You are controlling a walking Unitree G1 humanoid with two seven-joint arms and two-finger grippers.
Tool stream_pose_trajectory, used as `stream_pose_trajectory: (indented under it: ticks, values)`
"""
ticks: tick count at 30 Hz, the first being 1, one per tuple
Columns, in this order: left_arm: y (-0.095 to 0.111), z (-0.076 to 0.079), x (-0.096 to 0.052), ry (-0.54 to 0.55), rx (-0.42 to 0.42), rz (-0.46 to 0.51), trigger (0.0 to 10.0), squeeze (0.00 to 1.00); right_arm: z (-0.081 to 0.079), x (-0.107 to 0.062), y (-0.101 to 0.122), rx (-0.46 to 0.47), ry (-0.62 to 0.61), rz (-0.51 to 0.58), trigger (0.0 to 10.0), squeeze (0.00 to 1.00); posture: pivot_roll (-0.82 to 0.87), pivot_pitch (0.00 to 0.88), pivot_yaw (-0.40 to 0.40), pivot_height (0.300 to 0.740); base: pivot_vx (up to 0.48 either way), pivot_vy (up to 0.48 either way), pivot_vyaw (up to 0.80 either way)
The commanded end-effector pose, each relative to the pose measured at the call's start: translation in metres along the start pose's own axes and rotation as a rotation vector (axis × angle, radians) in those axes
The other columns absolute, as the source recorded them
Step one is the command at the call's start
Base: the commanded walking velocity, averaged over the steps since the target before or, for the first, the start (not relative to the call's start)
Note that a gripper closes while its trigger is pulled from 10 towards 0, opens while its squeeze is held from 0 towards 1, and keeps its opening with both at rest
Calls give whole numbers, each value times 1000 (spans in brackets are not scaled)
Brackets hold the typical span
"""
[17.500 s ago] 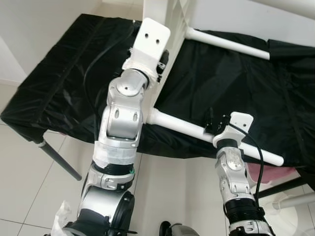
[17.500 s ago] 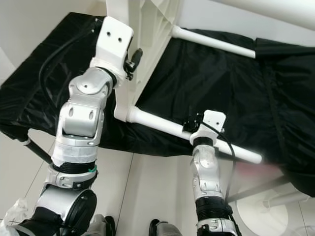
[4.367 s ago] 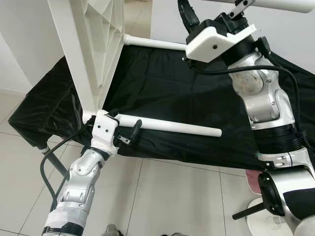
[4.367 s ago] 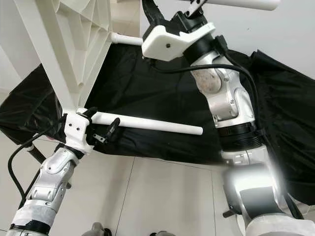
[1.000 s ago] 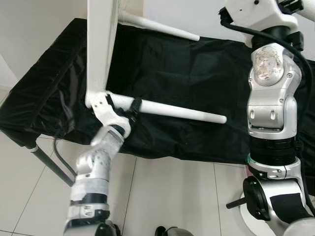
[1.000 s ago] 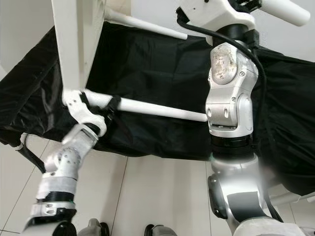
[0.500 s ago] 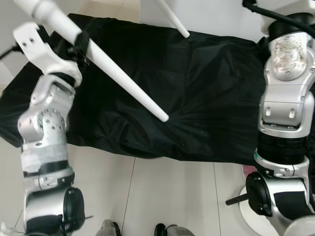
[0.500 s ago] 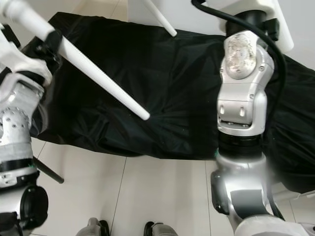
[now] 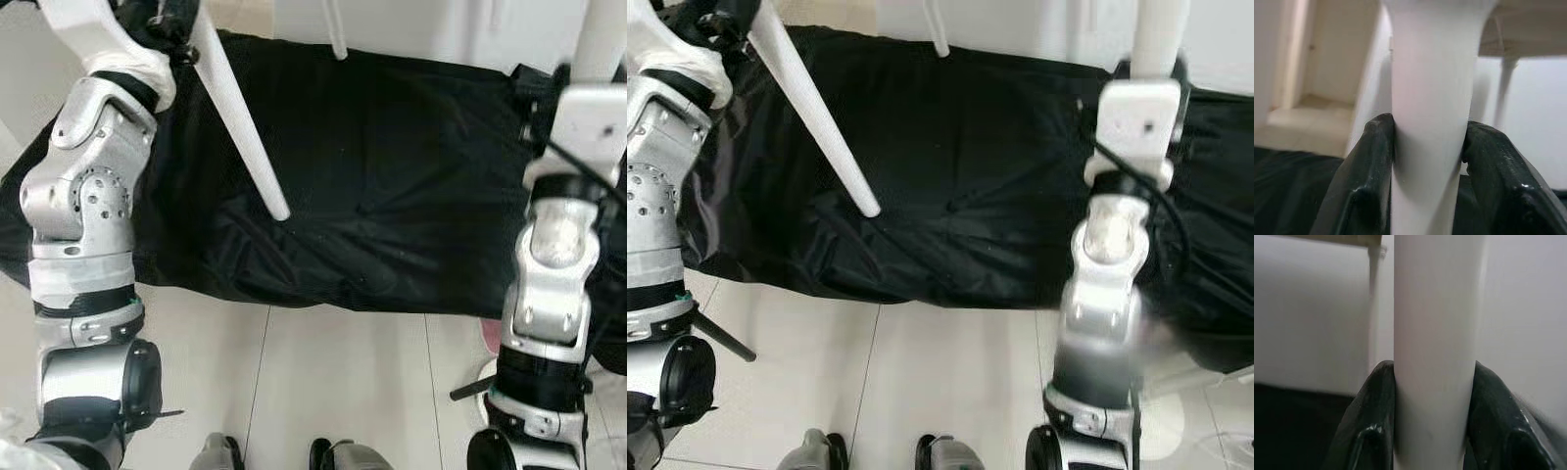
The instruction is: Building children table
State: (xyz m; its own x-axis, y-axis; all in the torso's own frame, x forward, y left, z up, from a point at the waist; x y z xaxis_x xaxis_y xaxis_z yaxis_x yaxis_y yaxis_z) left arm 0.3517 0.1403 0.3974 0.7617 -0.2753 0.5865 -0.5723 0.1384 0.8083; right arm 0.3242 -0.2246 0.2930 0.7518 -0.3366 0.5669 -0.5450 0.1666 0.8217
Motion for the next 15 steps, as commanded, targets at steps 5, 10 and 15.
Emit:
stream_pose_trajectory:
  ticks: [5, 10, 15]
  values:
    - [6, -3, -4, 11, -15, 18, 0, 0, 3, -26, -77, 149, 7, -287, 0, 0, -7, 202, -26, 740, 0, 0, 0]
    - [-1, 4, -4, -27, 10, -12, 0, 0, -6, -28, -83, 205, 35, -309, 0, 0, -3, 200, -25, 740, 0, 0, 0]
    - [-9, 8, -7, -54, -6, -45, 10000, 1000, -17, -30, -86, 269, 97, -313, 10000, 820, -1, 198, -21, 740, 0, 0, 0]
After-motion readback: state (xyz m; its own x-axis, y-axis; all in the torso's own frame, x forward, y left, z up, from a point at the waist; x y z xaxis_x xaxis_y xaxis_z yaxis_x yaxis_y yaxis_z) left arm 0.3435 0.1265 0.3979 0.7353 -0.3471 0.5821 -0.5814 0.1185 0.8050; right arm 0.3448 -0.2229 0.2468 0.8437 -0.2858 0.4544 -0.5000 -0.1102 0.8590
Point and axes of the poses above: a point about 5 cm out from each wrist's last joint towards the gripper, its own x axis pointing out of the wrist towards the gripper, its own y axis along the axis of the wrist's last joint, z = x × y, the point moved 4 cm from there along x, pointing out of the wrist towards the gripper, and after that the axes turned 12 degrees about x, right-handed, at the moved point
